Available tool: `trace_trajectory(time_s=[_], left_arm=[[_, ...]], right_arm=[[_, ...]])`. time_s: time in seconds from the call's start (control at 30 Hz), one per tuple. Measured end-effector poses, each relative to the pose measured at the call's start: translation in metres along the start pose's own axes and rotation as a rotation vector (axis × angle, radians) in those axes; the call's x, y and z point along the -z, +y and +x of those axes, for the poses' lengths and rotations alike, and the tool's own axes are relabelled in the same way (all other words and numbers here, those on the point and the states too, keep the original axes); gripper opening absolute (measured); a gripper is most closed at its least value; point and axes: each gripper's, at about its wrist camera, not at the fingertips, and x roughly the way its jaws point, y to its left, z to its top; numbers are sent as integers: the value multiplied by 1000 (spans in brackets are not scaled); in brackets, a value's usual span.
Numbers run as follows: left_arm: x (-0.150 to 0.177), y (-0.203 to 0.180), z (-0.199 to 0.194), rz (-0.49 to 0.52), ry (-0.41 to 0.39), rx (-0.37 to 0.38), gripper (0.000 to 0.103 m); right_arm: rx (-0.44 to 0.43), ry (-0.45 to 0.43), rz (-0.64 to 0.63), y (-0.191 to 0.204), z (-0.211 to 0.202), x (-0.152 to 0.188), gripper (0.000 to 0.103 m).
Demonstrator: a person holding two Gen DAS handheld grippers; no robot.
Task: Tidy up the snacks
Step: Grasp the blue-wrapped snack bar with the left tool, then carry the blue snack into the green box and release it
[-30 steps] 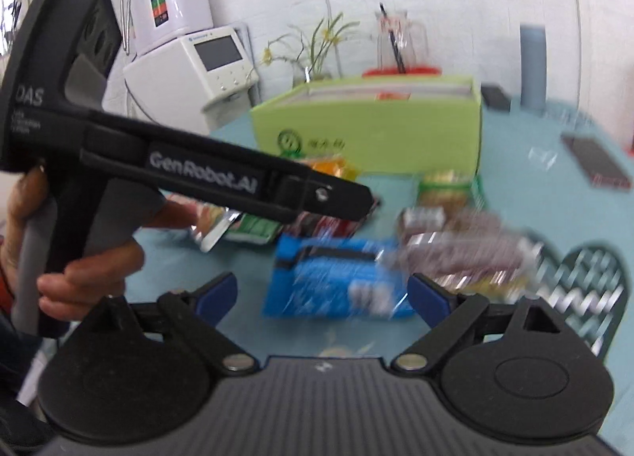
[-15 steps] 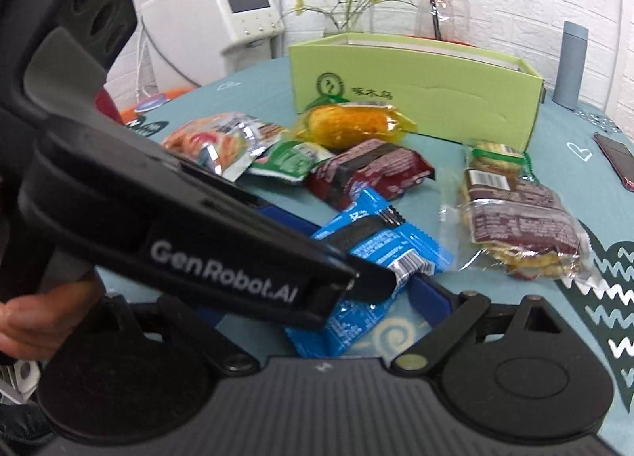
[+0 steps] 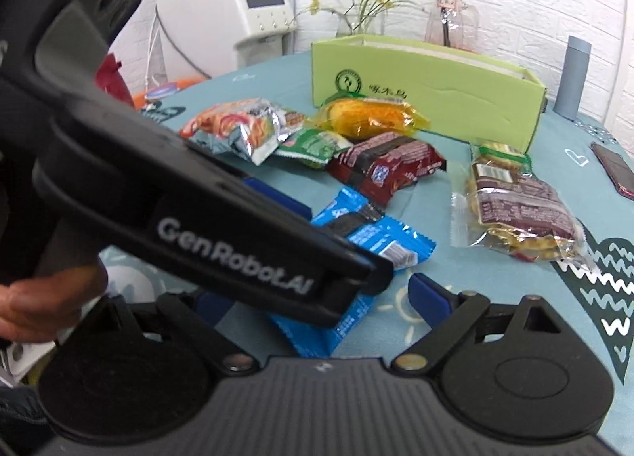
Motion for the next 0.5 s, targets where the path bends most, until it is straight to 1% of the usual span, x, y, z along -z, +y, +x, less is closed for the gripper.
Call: trace_trajectory(time_s=[0.07,0.1,0.13,0.17,0.23,0.37,0.5], left_arm=[[-1,1,4,-3,12,9,46],[-1,1,5,-3,14,12,46],[0,0,5,5,7,9,42],[1,0,5,17,5,7,22],[2,-2,5,22,-1,-4,18],[-3,-4,-5,5,-19,7,17],[-27,-10,-26,15,-101,11,17]], right_arm=[[4,-10,-7,0,1,0,93],[3,-15,-1,0,2,0,89],[7,-27,5,-1,1,0,78],[11,-37,19,-3,0,0,72],[5,-40,51,-7,-2,-2,61],[3,-62,70,-9,-13,-7,59],[30,-143,41,-14,-31,-31,59]])
